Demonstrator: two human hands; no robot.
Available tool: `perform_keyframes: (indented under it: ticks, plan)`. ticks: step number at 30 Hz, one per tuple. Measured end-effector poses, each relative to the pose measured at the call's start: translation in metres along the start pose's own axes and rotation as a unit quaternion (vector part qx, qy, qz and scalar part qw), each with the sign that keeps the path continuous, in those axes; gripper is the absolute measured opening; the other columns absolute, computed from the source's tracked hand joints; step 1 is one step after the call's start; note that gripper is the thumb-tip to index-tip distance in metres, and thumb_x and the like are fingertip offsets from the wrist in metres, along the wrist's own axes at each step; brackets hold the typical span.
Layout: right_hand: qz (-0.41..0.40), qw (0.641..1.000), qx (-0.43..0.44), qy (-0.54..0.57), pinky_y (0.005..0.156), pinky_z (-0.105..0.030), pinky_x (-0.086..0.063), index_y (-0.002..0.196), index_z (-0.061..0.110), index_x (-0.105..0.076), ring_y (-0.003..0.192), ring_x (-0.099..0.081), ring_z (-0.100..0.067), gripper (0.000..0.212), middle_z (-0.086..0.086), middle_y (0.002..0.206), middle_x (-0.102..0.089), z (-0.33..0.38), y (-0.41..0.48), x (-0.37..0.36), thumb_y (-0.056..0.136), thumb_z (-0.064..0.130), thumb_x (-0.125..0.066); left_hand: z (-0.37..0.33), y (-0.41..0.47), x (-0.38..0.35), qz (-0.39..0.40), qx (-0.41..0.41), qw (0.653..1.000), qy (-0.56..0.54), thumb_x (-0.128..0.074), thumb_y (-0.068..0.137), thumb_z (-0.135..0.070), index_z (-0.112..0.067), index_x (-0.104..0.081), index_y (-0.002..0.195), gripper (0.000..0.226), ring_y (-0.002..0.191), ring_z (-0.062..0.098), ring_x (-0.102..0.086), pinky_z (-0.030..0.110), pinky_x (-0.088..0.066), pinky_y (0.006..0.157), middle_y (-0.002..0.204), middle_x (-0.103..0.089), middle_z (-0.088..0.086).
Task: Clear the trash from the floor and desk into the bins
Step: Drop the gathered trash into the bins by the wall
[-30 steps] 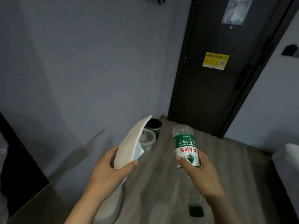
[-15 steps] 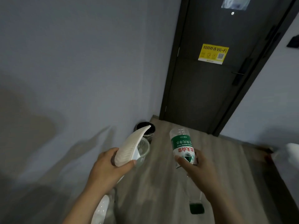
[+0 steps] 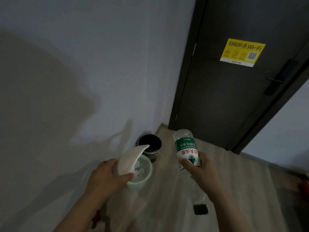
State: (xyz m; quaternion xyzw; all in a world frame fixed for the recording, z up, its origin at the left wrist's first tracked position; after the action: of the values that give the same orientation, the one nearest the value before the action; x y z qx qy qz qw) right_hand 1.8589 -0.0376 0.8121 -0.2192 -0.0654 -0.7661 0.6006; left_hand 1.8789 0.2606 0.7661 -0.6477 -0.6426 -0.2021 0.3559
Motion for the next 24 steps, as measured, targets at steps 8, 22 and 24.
perform_keyframes:
  ticks: [8,22,24]
  plan:
    - [0.034,0.998,-0.029,-0.049,0.063,-0.03,-0.053,0.098,0.024,-0.054,0.074,-0.064,-0.014,0.03,0.001,0.086,-0.066,-0.007,0.118,-0.014,0.079,0.038,-0.074,0.015,0.117,-0.043,0.057,0.068,0.992,0.089,-0.069,0.067,-0.068,-0.022,-0.044,0.137,0.087,0.119,0.022,-0.051,0.03,-0.044,0.097,0.133,-0.049,0.005]
    - [0.069,0.987,-0.102,-0.099,0.059,-0.023,-0.052,0.102,0.028,-0.051,0.073,-0.065,-0.009,0.034,0.005,0.086,-0.065,-0.007,0.301,-0.088,0.079,0.043,-0.072,0.03,0.321,-0.092,0.183,0.096,0.936,0.286,-0.06,0.066,-0.074,-0.023,-0.04,0.134,0.087,0.121,0.03,-0.044,0.039,-0.039,0.1,0.13,-0.046,0.003]
    - [0.07,0.986,-0.116,-0.092,0.064,-0.027,-0.055,0.103,0.026,-0.052,0.075,-0.066,-0.011,0.035,0.005,0.089,-0.065,-0.011,0.32,-0.095,0.079,0.042,-0.072,0.029,0.344,-0.097,0.178,0.08,0.93,0.312,-0.061,0.064,-0.076,-0.023,-0.045,0.129,0.086,0.117,0.03,-0.047,0.037,-0.04,0.097,0.125,-0.048,0.003]
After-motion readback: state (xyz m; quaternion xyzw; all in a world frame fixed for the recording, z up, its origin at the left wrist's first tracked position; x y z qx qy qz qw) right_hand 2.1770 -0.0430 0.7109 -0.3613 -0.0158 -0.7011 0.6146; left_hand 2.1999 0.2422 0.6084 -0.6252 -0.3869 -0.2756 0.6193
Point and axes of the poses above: each hand's wrist, its own y-axis towards the middle knuckle, its own x-axis out of the back of the hand, z = x × y, the point moved 6 cm from there along y, towards the middle knuckle
